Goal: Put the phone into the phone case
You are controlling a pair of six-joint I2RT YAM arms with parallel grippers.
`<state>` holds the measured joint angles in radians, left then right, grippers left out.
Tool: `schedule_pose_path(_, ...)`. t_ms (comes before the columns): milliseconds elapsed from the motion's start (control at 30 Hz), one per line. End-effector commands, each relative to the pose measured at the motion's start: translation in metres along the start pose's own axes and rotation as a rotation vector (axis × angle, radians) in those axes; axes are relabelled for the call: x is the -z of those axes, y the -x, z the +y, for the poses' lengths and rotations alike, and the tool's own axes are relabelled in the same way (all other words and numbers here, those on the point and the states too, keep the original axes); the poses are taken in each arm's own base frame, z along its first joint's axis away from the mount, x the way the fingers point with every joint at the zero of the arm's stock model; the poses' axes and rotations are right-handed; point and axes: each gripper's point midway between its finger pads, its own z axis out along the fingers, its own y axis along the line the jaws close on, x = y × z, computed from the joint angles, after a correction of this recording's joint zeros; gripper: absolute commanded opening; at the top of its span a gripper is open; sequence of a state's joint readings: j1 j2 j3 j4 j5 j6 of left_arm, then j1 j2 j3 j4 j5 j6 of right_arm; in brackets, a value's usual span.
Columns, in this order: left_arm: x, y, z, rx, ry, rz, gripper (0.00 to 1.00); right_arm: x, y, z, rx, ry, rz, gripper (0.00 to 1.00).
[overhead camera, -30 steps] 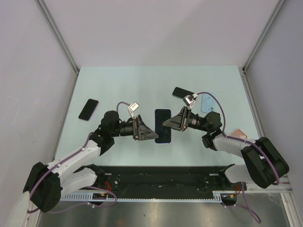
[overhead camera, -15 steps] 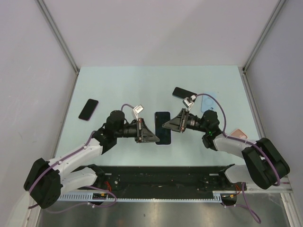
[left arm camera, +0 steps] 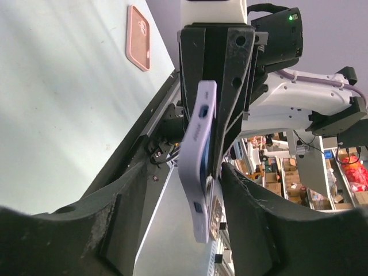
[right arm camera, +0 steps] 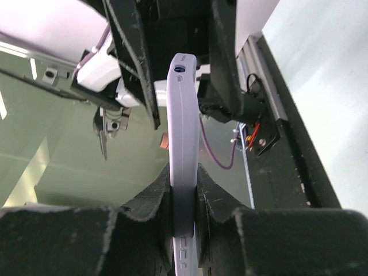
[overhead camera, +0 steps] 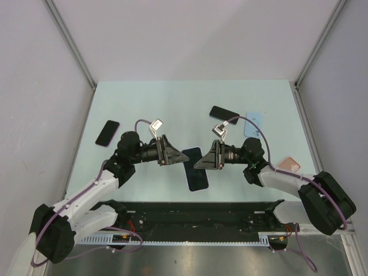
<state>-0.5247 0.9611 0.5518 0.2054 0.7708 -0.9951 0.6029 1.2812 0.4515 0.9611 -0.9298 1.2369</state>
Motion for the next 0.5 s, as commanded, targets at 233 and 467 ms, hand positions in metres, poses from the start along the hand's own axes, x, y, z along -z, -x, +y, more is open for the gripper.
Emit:
schedule_pose_path(233,-0.001,0.013,-0.004,-0.062,-0.027,-0.009,0.1,-0.004,-0.002,0.035,0.117,0.088,0.035,0.0)
schedule_pose_path(467,0.002,0.015,0.03,-0.13,0.174,0.01,0.0,-0.004,0.006,0.014,0.103,0.009,-0.007,0.13)
